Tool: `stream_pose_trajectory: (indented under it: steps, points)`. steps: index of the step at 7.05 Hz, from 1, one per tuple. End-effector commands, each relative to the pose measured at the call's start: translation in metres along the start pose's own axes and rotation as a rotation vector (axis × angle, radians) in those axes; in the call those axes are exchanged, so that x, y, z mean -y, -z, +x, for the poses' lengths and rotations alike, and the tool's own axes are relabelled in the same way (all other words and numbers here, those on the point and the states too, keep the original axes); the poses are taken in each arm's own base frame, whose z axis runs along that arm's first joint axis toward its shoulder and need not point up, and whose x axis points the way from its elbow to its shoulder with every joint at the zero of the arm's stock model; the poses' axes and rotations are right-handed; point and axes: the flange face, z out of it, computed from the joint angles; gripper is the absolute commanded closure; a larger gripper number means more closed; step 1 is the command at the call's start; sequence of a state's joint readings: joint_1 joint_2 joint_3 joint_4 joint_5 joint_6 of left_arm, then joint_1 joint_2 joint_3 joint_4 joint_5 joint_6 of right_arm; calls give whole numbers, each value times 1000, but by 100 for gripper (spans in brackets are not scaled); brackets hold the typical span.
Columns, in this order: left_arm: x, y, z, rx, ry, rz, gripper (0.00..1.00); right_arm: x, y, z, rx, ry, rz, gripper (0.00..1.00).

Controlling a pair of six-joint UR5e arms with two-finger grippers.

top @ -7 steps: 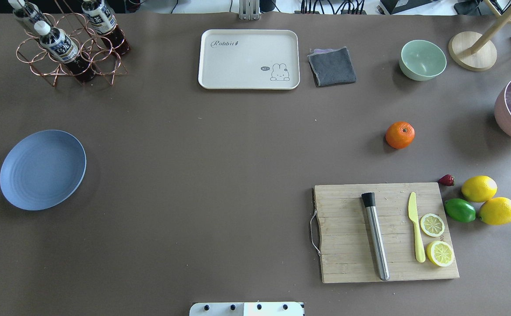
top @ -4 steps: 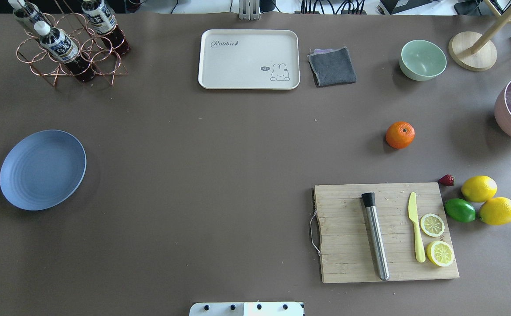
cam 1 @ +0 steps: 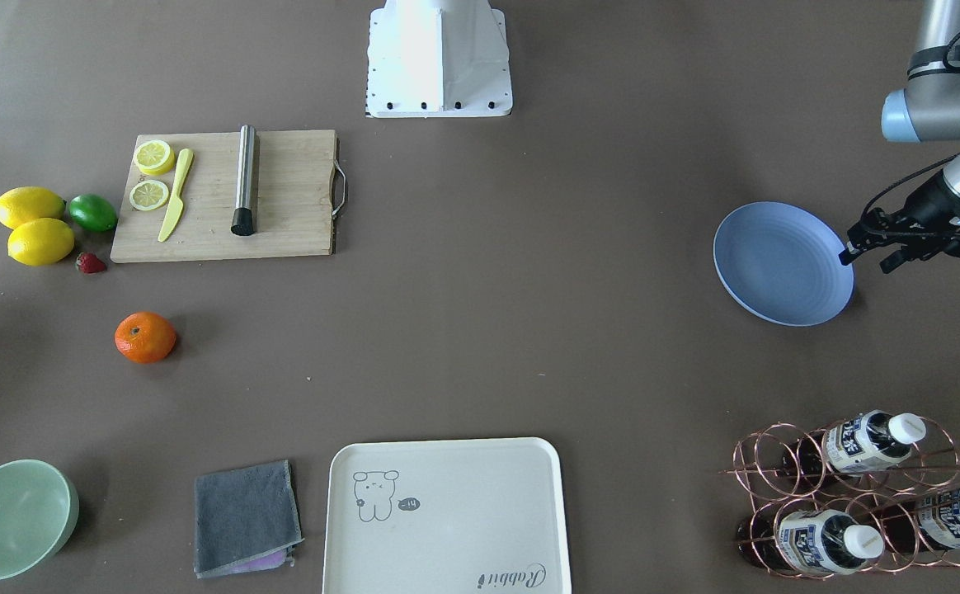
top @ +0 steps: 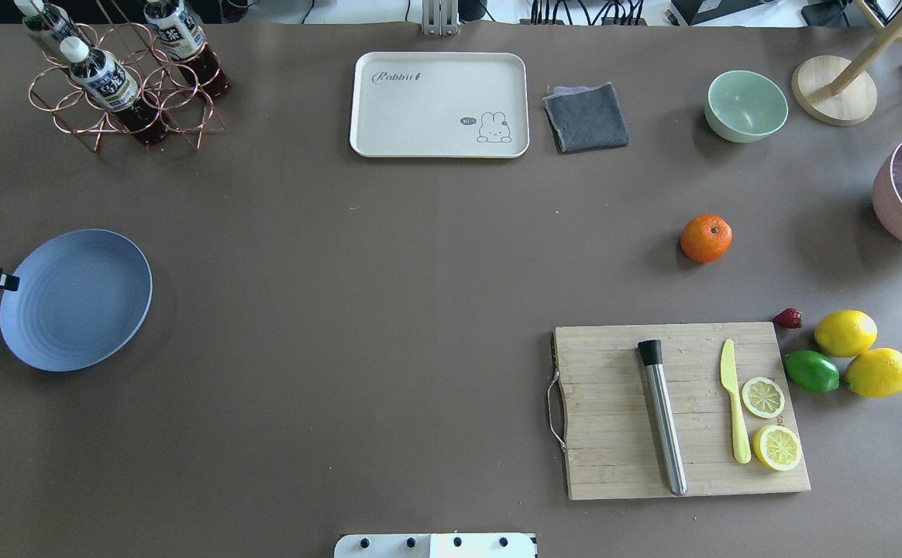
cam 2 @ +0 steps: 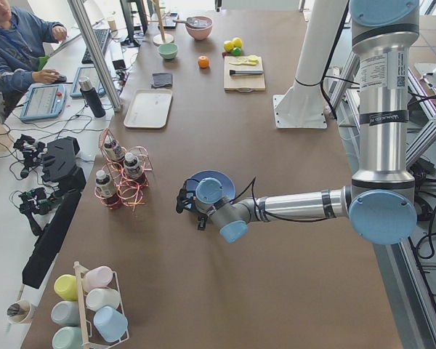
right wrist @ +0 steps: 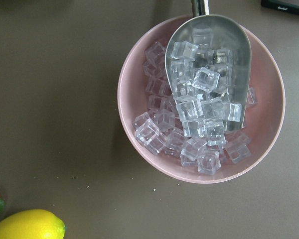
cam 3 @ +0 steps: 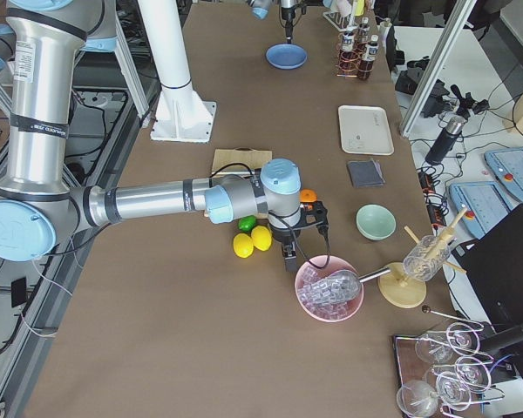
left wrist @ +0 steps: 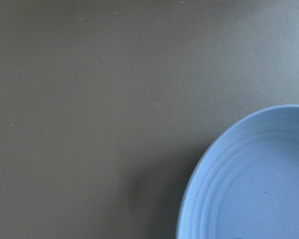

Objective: Pick orange to plate
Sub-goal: 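Reach the left gripper to the rim of the light-blue plate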

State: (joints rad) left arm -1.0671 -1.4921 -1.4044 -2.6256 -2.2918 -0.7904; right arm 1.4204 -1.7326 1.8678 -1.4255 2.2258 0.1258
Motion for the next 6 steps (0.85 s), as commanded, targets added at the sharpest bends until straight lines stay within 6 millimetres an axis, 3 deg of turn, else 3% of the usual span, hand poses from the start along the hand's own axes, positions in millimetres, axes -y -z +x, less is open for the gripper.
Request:
stream_pose_trajectory:
  steps: [1,2,5,6]
  points:
    - [-7,-12,7,-7,-16,-13,27,-2,-2,2,-1,-5,-6,0]
    - [-12,-16,0,-15,-24,-9,33,-2,-3,2,-1,-6,-7,0]
    - [-13,-16,0,-26,-33,-5,93,-2,-3,2,-1,-7,-7,0]
    - [-12,-11,8,-55,-43,10,100,-2,-3,2,-1,-6,-7,0]
